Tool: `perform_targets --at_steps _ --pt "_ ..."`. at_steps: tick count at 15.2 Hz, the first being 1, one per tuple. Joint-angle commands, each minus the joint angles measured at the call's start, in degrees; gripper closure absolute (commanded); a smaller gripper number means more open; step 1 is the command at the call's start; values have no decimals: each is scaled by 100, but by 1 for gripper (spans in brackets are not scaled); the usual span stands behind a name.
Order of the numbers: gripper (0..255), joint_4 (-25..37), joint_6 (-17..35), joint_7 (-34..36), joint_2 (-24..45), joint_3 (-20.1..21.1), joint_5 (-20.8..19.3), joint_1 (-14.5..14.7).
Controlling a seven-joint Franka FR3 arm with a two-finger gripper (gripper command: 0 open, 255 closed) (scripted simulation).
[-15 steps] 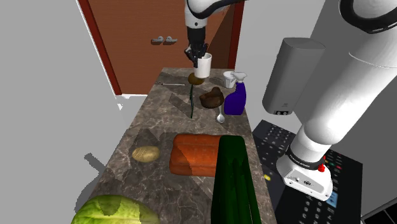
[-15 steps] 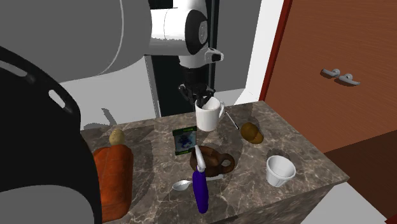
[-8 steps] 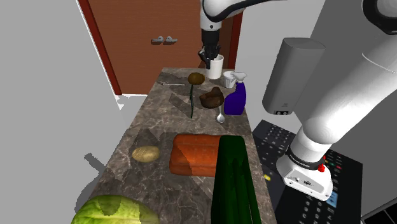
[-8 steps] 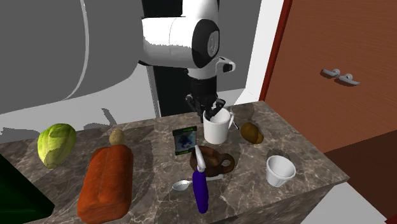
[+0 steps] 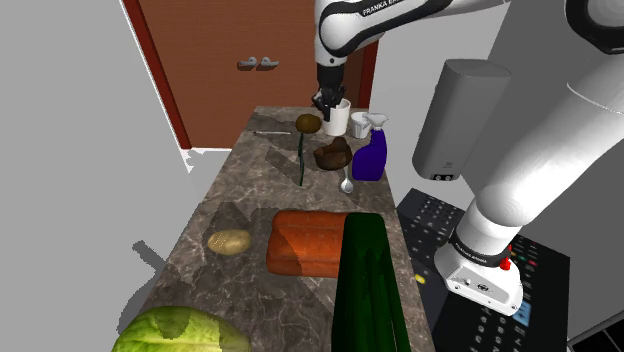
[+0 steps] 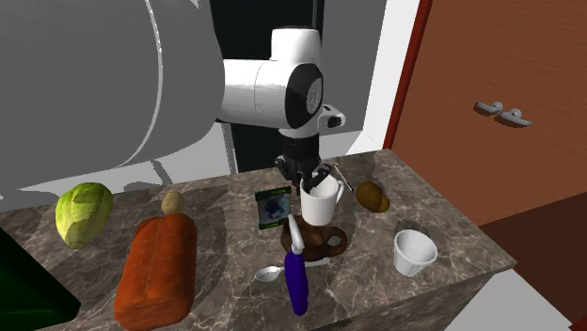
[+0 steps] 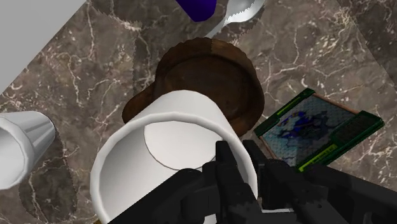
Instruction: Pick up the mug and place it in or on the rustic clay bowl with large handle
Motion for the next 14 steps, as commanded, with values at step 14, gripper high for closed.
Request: perform_targets --at_steps 14 --pt "255 -379 528 34 145 5 -26 -3"
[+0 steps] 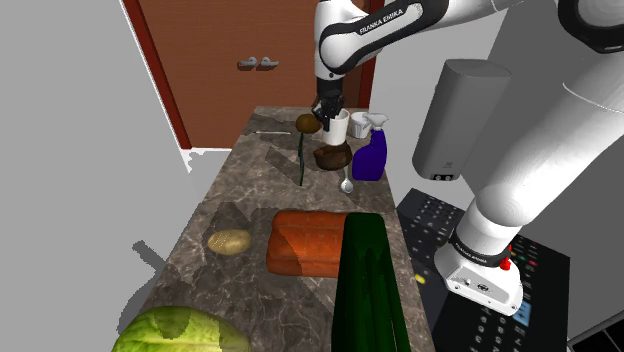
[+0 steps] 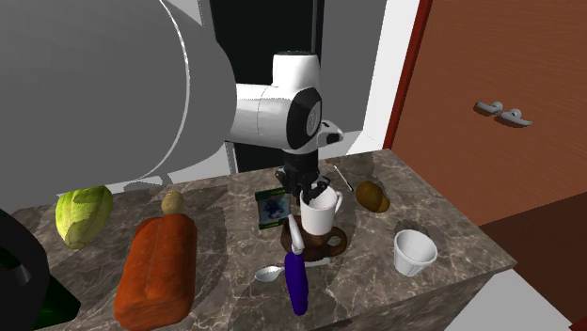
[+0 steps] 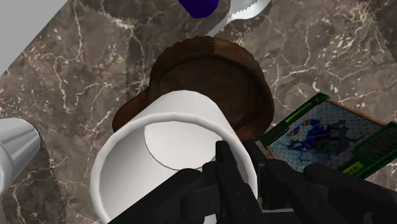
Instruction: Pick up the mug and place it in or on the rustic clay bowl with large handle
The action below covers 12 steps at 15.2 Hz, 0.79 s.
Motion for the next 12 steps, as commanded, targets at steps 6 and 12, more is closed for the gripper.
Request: perform_targets --at_steps 6,12 --pt "0 1 1 0 -1 0 0 0" --pt "0 523 -729 -24 -209 6 37 14"
